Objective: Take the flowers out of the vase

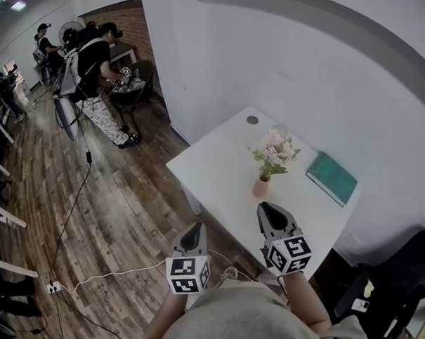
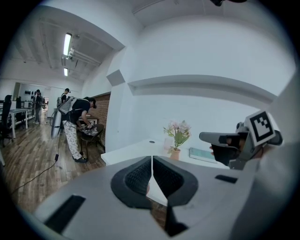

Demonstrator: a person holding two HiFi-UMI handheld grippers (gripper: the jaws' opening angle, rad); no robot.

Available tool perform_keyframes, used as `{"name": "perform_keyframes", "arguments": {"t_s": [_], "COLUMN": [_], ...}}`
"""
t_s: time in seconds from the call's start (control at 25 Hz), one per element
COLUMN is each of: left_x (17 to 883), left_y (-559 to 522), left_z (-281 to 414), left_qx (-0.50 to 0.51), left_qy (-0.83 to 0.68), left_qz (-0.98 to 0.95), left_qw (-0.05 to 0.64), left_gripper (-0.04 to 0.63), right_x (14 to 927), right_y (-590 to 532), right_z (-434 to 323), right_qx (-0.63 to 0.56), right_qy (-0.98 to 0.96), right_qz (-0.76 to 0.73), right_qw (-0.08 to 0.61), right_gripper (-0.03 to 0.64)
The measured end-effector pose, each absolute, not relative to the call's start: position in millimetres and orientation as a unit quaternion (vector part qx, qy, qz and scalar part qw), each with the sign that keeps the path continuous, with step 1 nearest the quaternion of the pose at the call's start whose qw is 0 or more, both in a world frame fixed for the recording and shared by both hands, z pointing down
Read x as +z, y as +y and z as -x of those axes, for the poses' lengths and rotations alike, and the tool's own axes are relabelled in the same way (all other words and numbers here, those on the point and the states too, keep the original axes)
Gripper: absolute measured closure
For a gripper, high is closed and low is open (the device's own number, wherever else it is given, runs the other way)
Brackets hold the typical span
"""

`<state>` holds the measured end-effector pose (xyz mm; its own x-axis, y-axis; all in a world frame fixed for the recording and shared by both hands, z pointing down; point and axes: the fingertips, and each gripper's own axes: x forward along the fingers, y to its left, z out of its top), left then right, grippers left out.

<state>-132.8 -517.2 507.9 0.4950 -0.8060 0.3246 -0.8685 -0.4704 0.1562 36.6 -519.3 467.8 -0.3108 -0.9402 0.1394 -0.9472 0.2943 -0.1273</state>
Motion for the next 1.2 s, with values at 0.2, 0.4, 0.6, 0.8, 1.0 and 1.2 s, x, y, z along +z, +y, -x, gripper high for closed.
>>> {"name": "perform_keyframes", "arguments": {"t_s": [0.2,0.4,0.6,0.8,1.0,1.2], "left_x": [509.2,513.4,518.5,523.6,531.5,537.3], "left_y": [-534.8,-548.5,-562.9,-574.6,-582.7,-588.0], "left_z": [121.5,116.5,115.8,110.6,103.7,96.4], "left_qx": [0.107,0.114,0.119,0.122,0.131,0.142], "left_qy": [-0.483,-0.480,-0.481,-0.479,-0.475,-0.470], "left_qz": [-0.856,-0.857,-0.855,-0.855,-0.855,-0.855], "left_qw": [0.149,0.150,0.153,0.155,0.161,0.166], "left_gripper": [0.584,0.584,0.584,0.584,0.584,0.583], "right_x": [475.4,485.9,498.6,516.5,535.3,546.8], "right_y": [-538.3,-558.4,-580.6,-598.4,-612.3,-625.2], "right_z": [-57.6,-77.1,-92.8,-108.2,-120.2,-128.5], "right_qx": [0.097,0.101,0.105,0.112,0.122,0.130], "right_qy": [-0.787,-0.772,-0.761,-0.749,-0.742,-0.739], "right_qz": [-0.608,-0.626,-0.639,-0.649,-0.654,-0.655], "right_qw": [0.025,0.033,0.047,0.066,0.079,0.088], "right_gripper": [0.545,0.501,0.456,0.428,0.419,0.411]}}
